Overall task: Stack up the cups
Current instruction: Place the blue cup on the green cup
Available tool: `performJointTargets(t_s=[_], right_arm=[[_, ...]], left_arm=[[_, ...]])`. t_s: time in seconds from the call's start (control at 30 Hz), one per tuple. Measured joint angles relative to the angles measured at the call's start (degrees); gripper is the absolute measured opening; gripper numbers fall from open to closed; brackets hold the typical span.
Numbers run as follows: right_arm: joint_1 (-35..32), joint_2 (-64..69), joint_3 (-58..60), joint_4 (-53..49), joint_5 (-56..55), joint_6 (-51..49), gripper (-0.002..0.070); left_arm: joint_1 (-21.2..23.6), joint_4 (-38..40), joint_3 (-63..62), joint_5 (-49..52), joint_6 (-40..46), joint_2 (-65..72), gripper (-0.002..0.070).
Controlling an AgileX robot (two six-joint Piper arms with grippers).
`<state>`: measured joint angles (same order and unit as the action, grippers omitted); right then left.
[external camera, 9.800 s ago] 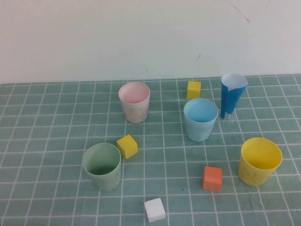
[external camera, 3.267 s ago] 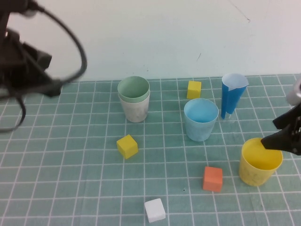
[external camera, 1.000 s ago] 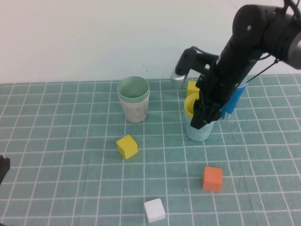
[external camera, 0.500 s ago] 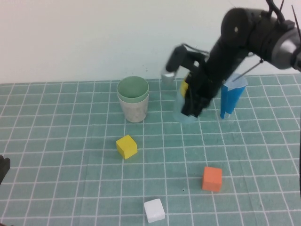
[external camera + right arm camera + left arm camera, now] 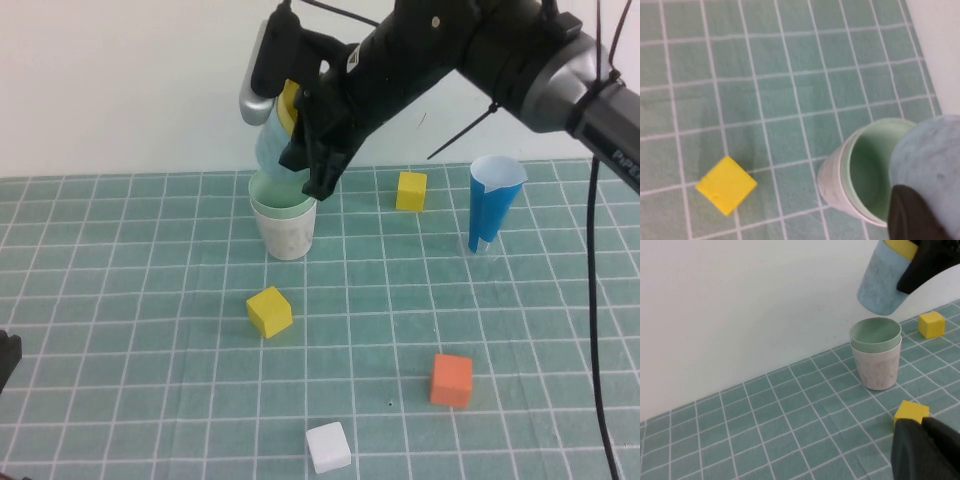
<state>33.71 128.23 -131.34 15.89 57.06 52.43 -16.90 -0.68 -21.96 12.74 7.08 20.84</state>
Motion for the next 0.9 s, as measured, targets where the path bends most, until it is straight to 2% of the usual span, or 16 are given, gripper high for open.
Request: performJointTargets(t_s=[0.57, 0.63, 0.8, 0.9], right_arm=[[-0.11, 4.85, 0.00, -0.35, -2.11, 1.76, 0.0060], [-0.11, 4.85, 0.00, -0.10, -2.51, 1.76, 0.0094], [-0.11, 4.85, 0.00, 1.14, -3.22, 1.76, 0.0243], [-0.11, 4.74, 0.00, 1.49, -3.36, 1.76, 0.0286]], left_arm=[[0.00, 0.00, 0.00, 0.38, -0.22, 0.00, -0.0002], [0.00, 0.00, 0.00, 0.49, -0.22, 0.00, -0.0002], [0.00, -0.38, 0.00, 0.49, -0.22, 0.00, -0.0002], [0.00, -0.74, 0.00, 0.49, -0.22, 0.00, -0.0002]])
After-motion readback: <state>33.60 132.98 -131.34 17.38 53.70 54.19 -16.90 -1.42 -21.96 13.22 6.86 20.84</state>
